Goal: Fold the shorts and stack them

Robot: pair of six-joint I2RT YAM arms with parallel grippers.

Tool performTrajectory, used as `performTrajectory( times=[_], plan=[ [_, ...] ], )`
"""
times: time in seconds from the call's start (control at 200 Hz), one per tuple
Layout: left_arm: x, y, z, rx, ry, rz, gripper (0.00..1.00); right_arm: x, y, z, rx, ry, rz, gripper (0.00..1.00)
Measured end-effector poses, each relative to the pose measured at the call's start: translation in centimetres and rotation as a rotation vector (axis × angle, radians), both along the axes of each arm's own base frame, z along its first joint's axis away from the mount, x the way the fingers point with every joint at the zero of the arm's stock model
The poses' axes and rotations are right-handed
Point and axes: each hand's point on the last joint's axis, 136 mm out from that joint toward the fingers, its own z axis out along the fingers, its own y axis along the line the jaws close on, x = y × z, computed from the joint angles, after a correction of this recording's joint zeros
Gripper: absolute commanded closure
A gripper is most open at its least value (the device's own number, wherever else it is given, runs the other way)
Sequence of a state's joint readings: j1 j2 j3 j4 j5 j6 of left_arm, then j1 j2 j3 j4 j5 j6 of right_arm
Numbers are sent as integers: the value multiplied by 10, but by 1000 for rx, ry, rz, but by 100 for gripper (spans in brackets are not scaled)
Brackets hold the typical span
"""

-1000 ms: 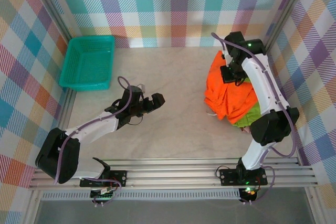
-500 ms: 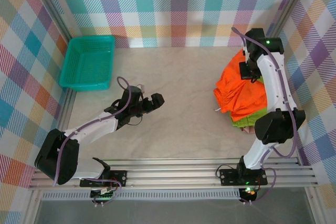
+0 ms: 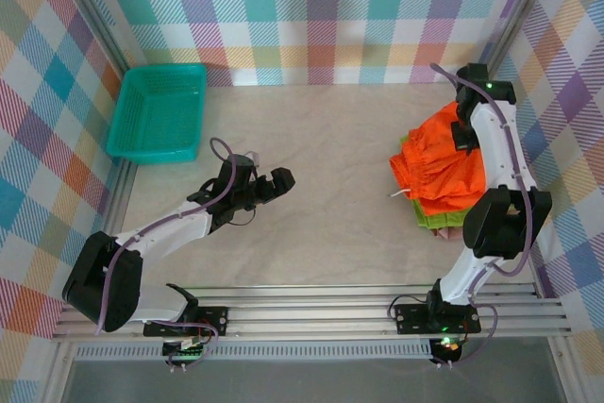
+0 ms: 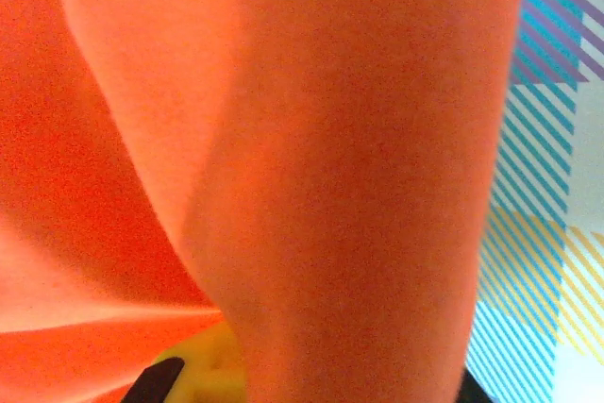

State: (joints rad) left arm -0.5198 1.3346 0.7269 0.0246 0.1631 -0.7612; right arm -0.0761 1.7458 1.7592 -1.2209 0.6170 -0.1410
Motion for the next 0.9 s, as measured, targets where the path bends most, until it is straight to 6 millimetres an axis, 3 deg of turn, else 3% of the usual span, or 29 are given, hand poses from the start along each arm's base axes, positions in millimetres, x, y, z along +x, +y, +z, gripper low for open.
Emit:
performTrajectory(
  times=[0.155, 0.195, 0.26, 0.35, 0.45, 0.535, 0.65, 0.785, 0.9],
  plan=[
    [2, 2, -1, 7, -4, 1, 0, -2, -21, -26, -107, 61, -19, 84],
    [2, 3, -1, 9, -5, 2, 0, -2, -27, -32, -123, 74, -33, 78],
    [3, 4, -1, 12, -8, 2, 0, -1, -39, -40, -147, 83, -70, 35],
    [4, 6, -1, 14, -10, 5, 0, -3, -55, -47, -173, 96, -122, 0],
    [4, 8, -1, 16, -7, 8, 0, -5, -62, -47, -171, 87, -173, 1],
    [2, 10, 0, 17, -9, 13, 0, 2, -52, -42, -79, 20, -195, 1],
    [1, 13, 6, 18, -22, 22, 0, 12, -11, -33, 183, -116, -171, 1],
    [1, 15, 12, 15, -40, 30, 0, 18, 49, -13, 530, -267, -93, 0],
    [1, 16, 12, 16, -41, 32, 0, 29, 71, -11, 682, -300, -73, 1]
  ],
)
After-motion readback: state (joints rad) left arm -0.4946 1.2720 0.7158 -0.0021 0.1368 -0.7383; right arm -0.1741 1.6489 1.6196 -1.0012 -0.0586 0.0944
